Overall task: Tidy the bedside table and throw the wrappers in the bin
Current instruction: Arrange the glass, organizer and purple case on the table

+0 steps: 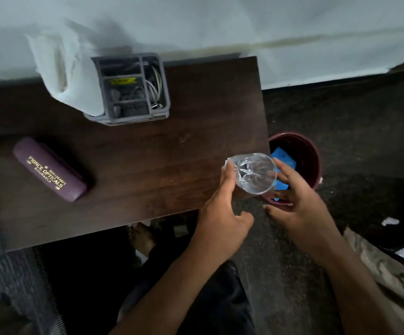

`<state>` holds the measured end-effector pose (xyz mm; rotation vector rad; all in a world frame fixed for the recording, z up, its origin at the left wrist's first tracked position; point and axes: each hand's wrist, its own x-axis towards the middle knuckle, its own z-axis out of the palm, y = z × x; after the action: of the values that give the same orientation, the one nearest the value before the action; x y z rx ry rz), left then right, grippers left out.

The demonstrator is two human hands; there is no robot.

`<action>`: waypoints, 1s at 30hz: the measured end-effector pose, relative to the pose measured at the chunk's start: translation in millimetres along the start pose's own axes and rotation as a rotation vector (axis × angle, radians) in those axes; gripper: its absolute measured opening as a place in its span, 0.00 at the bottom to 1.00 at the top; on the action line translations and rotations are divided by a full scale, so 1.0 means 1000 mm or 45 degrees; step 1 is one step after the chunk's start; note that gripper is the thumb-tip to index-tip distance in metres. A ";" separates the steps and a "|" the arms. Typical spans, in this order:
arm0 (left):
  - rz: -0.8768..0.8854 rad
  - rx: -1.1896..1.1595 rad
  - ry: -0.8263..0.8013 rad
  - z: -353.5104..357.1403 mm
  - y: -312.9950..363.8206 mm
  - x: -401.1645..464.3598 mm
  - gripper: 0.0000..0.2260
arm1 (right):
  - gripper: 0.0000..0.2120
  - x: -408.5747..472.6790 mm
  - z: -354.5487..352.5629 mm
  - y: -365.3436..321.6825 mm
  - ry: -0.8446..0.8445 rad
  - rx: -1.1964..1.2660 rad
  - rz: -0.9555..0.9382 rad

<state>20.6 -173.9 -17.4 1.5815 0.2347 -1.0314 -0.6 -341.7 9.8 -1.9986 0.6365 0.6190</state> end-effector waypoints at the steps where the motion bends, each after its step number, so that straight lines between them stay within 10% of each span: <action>1: 0.022 0.010 0.017 0.000 0.001 0.001 0.46 | 0.44 0.003 0.003 0.005 0.047 0.033 -0.022; 30: 0.198 -0.090 0.162 -0.070 0.085 0.077 0.53 | 0.28 0.129 0.014 -0.095 0.262 -0.039 -0.562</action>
<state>154.8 -167.7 -17.6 1.5772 0.2285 -0.7954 154.6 -311.8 -21.4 -2.1560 0.2864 0.1593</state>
